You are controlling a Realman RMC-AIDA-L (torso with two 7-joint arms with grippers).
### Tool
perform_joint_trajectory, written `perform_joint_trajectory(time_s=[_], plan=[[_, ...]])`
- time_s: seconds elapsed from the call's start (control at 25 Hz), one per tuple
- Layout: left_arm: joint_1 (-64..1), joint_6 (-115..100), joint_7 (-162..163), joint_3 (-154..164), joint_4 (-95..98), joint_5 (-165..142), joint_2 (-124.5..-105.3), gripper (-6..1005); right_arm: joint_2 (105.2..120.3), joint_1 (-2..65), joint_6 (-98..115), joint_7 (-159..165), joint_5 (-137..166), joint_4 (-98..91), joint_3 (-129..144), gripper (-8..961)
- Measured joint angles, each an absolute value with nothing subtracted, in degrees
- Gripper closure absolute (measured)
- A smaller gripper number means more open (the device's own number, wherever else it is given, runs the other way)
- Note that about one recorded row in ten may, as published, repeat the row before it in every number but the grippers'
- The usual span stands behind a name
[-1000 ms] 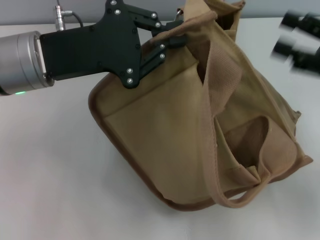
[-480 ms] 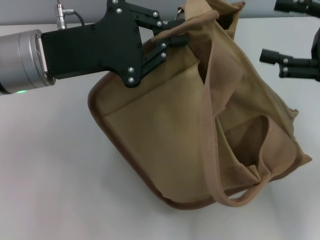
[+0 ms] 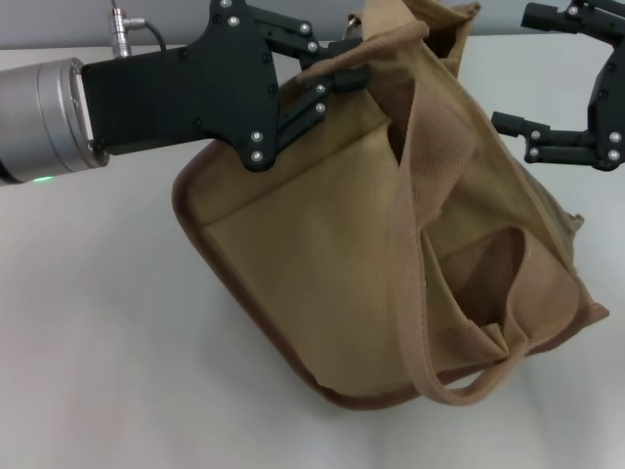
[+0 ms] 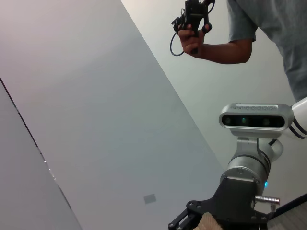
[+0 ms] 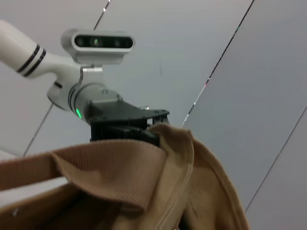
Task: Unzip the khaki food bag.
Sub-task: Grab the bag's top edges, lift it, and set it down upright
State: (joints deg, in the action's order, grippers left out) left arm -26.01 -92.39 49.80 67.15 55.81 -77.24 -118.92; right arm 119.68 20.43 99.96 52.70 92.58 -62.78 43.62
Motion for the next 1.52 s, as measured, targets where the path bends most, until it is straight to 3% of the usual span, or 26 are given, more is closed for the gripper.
perform_joint_trajectory(time_s=[0.88, 1.08, 1.52], plan=[[-26.17, -92.37, 50.32, 67.67, 55.81, -76.7, -118.94, 906, 119.88, 18.83, 88.36, 36.31, 82.14, -56.4, 57.93, 118], [-26.2, -92.34, 50.36, 67.68, 55.81, -76.69, -118.92, 906, 119.88, 18.13, 87.94, 33.18, 82.09, -55.8, 60.32, 297], [-26.38, -92.28, 50.36, 67.68, 55.81, -76.61, -118.91, 906, 119.88, 16.04, 87.88, 23.73, 77.22, -53.76, 65.13, 593]])
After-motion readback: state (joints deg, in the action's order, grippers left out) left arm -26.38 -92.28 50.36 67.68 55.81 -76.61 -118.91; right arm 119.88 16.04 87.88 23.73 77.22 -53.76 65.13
